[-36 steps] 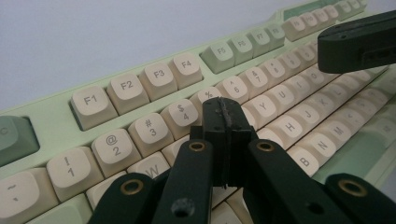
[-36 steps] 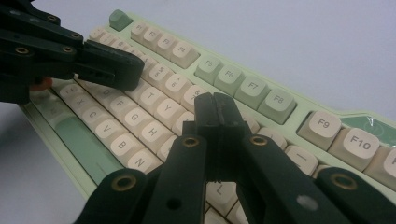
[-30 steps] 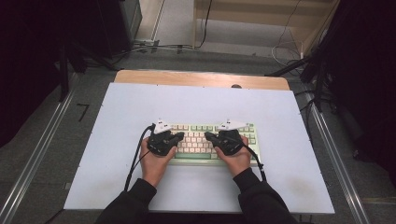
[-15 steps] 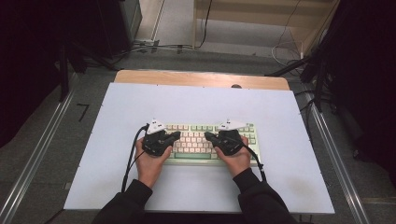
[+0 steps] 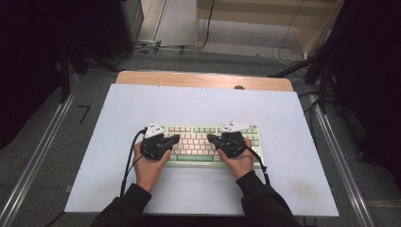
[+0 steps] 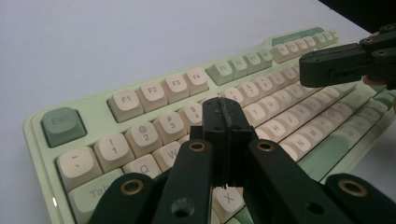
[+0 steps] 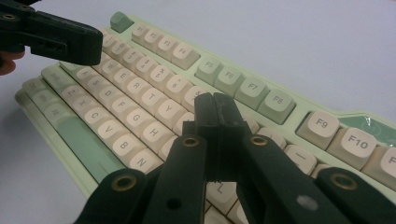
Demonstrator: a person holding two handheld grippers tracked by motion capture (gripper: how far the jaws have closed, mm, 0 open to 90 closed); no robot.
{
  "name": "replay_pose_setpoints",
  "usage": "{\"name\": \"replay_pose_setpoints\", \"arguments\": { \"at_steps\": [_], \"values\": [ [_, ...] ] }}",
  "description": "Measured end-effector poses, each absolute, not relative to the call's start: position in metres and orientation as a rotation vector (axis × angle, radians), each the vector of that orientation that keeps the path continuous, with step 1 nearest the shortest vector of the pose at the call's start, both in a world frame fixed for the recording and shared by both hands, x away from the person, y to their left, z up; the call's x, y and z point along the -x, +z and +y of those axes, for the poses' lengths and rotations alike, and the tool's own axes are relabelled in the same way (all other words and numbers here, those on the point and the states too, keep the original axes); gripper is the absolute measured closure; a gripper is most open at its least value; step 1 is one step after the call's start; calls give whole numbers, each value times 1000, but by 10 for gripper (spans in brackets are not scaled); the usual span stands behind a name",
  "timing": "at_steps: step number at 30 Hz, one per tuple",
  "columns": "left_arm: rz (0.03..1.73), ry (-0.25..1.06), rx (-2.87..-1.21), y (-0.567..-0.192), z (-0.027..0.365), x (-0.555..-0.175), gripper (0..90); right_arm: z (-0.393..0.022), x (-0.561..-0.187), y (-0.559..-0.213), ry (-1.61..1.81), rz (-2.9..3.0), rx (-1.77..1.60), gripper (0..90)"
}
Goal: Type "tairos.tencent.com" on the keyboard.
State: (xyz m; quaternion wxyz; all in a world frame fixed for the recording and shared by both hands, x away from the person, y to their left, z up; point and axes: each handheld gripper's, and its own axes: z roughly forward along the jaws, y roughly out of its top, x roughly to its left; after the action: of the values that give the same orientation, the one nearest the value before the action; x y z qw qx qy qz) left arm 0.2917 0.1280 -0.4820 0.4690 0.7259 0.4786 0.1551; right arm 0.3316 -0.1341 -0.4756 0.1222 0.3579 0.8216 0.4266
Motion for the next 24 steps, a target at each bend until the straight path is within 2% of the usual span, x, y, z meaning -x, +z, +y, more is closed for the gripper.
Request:
{"name": "replay_pose_setpoints", "arguments": {
  "at_steps": [24],
  "values": [
    [1181, 372, -1778, -485, 132, -290, 900, -140, -337, -485, 1195, 2399, -1074, 882]
  ]
}}
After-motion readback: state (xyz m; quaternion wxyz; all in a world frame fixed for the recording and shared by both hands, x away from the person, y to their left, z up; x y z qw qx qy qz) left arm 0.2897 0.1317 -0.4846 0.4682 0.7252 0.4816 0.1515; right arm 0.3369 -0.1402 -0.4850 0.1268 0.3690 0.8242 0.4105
